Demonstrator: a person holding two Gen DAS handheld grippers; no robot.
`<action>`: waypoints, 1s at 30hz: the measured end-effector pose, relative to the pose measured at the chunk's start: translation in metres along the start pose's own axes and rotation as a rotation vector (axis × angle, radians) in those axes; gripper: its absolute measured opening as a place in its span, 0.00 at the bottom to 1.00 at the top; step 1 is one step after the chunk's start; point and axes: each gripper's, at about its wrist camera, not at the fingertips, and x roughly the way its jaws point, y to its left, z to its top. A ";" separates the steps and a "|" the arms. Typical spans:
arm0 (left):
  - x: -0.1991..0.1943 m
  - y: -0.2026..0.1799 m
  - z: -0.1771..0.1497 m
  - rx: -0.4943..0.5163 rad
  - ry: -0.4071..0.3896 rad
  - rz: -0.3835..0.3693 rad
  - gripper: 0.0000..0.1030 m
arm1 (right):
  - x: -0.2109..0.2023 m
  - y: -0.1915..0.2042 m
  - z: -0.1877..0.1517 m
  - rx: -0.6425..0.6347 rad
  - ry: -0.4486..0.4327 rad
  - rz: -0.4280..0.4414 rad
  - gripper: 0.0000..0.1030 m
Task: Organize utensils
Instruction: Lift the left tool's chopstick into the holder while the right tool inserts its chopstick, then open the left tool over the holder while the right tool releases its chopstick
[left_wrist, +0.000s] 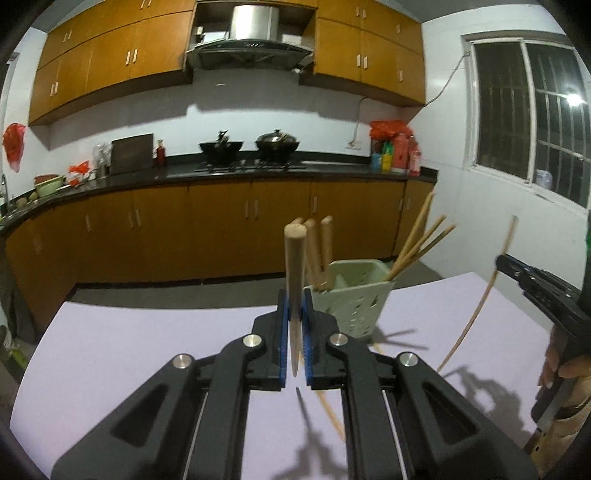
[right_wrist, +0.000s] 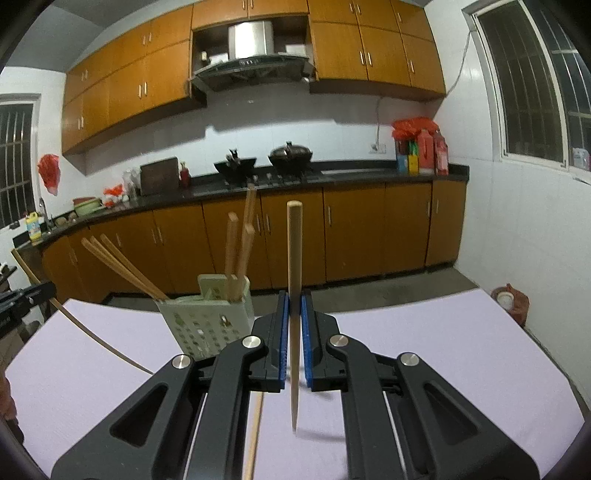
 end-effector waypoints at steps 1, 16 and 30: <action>-0.001 -0.001 0.003 0.000 -0.005 -0.013 0.07 | -0.004 0.001 0.004 0.000 -0.012 0.008 0.07; 0.002 -0.039 0.098 -0.004 -0.213 -0.067 0.07 | -0.009 0.031 0.088 0.054 -0.349 0.131 0.07; 0.088 -0.027 0.076 -0.039 -0.154 -0.021 0.08 | 0.070 0.037 0.046 0.038 -0.242 0.104 0.07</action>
